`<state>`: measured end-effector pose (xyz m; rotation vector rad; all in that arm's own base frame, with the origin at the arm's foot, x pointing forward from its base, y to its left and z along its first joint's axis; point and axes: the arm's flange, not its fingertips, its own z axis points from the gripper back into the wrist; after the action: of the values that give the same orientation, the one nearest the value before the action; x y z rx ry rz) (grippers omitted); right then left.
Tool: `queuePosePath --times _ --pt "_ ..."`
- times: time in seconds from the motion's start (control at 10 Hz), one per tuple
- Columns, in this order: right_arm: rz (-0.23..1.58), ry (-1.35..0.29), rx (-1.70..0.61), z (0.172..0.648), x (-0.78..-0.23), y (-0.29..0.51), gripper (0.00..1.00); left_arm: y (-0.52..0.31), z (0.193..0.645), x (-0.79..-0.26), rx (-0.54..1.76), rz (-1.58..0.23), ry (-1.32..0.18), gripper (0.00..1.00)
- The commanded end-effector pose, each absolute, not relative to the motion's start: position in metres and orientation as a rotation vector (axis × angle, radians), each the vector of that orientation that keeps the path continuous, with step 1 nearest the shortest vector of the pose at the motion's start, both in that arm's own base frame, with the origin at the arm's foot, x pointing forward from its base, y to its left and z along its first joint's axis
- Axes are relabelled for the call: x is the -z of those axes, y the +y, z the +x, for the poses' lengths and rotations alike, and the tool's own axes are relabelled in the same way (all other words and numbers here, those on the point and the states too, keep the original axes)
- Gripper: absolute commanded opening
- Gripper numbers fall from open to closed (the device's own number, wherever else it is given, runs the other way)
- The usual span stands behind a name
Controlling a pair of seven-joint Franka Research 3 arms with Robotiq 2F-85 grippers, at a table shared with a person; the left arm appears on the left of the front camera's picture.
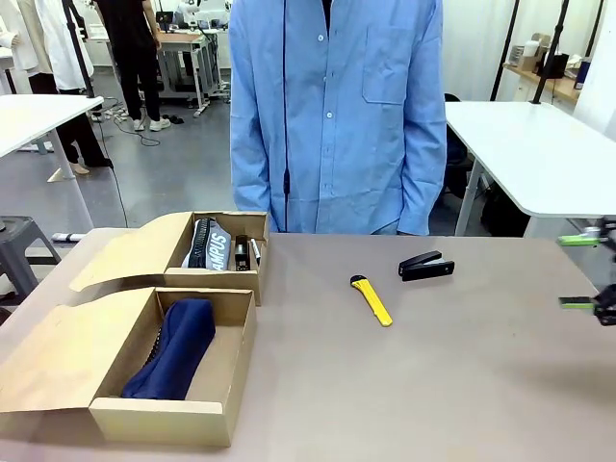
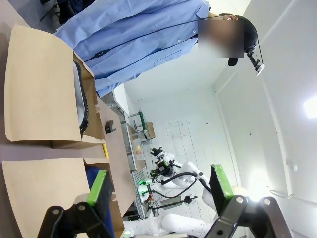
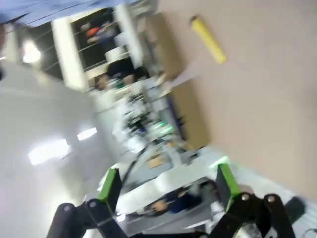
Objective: Place items inside the box.
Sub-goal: Pick up a Pencil pouch or Stapler and place it inside the Mailer Box closest to the robot.
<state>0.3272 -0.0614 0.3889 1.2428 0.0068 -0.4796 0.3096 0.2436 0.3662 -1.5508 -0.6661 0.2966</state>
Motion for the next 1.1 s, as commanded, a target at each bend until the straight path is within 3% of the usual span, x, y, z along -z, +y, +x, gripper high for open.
queuePosePath --times 0.0,0.1,0.4,0.5,0.6,0.7,0.9,1.0 --pt "0.591 -0.065 0.398 0.347 -0.414 -0.006 1.0 0.243 0.309 -0.368 -0.281 -1.56 -0.676 1.0" --pt "0.416 -0.134 0.463 0.359 -0.42 0.007 1.0 0.243 0.309 -0.368 -0.281 -1.56 -0.676 1.0" --pt "0.284 -0.337 0.379 0.35 -0.437 0.014 1.0 0.243 0.309 -0.368 -0.281 -1.56 -0.676 1.0" --pt "0.275 -0.318 0.271 0.34 -0.442 0.007 1.0 0.243 0.309 -0.368 -0.281 -1.56 -0.676 1.0" --pt "0.391 -0.293 0.192 0.33 -0.453 0.002 1.0 0.243 0.309 -0.368 -0.281 -1.56 -0.676 1.0" --pt "0.345 -0.325 0.313 0.365 -0.446 0.02 1.0 0.243 0.309 -0.368 -0.281 -1.56 -0.676 1.0" --pt "0.322 -0.322 0.261 0.358 -0.453 0.013 1.0 0.243 0.309 -0.368 -0.281 -1.56 -0.676 1.0" --pt "0.299 -0.302 0.235 0.379 -0.448 0.023 1.0 0.243 0.309 -0.368 -0.281 -1.56 -0.676 1.0"
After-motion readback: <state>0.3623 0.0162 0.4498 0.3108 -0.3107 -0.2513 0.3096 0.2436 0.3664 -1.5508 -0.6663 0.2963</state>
